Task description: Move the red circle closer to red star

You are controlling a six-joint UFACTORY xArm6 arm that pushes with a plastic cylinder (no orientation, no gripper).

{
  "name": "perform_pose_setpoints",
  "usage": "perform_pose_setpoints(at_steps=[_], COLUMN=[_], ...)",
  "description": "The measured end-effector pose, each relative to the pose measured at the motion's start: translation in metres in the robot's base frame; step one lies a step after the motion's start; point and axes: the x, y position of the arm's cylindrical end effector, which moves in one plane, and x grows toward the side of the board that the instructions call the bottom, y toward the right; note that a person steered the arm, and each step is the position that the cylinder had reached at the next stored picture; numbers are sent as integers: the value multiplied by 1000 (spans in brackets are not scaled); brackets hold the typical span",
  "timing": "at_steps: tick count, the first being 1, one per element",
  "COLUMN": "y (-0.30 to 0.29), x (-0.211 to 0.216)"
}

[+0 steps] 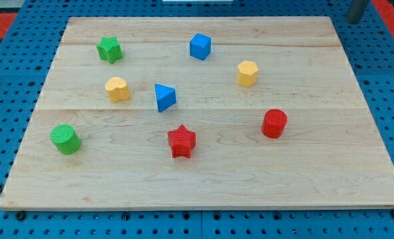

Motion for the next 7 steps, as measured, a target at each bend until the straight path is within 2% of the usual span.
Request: perform_pose_setpoints(at_steps=[7], y=[9], x=[2])
